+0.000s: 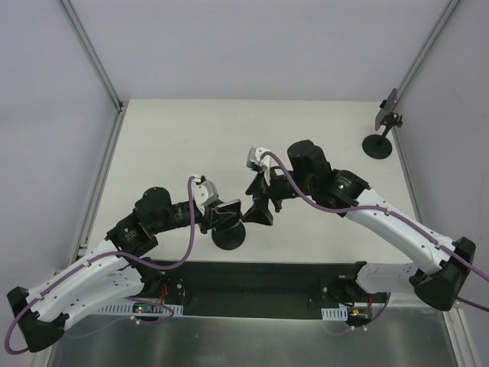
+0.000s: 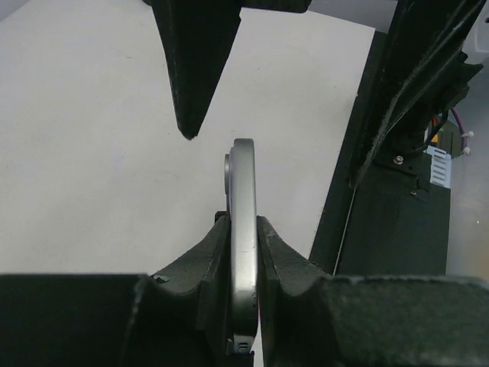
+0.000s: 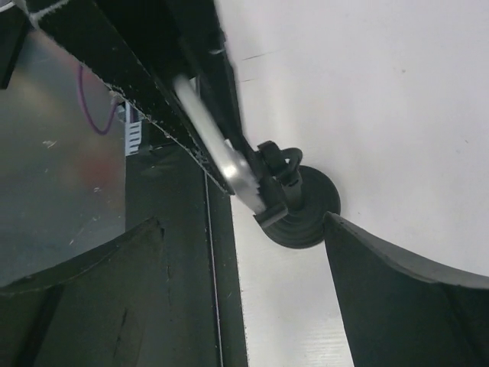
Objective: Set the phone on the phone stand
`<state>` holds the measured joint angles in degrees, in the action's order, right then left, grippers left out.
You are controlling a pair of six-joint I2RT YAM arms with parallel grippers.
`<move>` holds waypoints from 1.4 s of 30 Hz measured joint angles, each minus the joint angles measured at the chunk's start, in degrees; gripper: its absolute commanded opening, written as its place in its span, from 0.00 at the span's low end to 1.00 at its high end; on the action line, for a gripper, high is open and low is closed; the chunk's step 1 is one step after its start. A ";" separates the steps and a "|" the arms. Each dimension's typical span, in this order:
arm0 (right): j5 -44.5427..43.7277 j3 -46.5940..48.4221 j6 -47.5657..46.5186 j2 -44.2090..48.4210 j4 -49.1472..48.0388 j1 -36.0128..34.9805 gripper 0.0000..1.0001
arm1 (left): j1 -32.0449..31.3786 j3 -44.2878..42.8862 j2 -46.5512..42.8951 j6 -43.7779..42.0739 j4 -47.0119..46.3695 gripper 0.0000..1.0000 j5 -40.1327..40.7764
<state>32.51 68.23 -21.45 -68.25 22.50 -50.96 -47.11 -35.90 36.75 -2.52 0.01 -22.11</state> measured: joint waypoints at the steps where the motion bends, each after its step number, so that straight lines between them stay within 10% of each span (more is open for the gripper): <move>1: 2.19 0.74 -0.98 -1.14 0.15 0.48 0.87 | 0.04 -0.31 0.15 0.07 0.35 0.44 -0.39; 6: 9.07 4.31 -4.79 -5.18 2.69 0.72 0.87 | 1.09 -1.46 -0.83 1.49 0.90 0.61 -0.35; 8: 10.75 6.75 -5.66 -7.19 3.96 0.74 0.87 | 1.11 -1.92 -2.73 2.58 2.12 0.86 -0.13; 21: 12.72 14.49 -6.67 -16.90 6.34 -1.07 0.44 | 1.11 -12.28 -24.46 10.38 15.34 0.89 0.11; 24: 11.50 14.23 -5.53 -18.05 6.12 -2.86 0.02 | 1.11 -12.68 -27.74 11.96 16.85 0.90 0.11; 32: -6.47 11.08 3.41 -13.57 0.85 -2.93 0.00 | 1.11 -12.66 -28.09 13.33 19.85 0.90 -0.28; 37: -23.80 4.22 10.43 -1.99 2.84 7.85 0.01 | 1.11 -12.66 -27.26 13.75 20.06 0.90 -1.68; 42: -32.98 2.84 11.78 5.73 8.09 34.58 0.00 | 1.11 -12.39 -27.23 13.79 20.06 0.89 -3.02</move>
<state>-0.47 71.07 -9.67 -62.52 30.59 -16.38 -46.00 -48.29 9.52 11.27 20.08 -25.12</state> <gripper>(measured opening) 0.140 0.896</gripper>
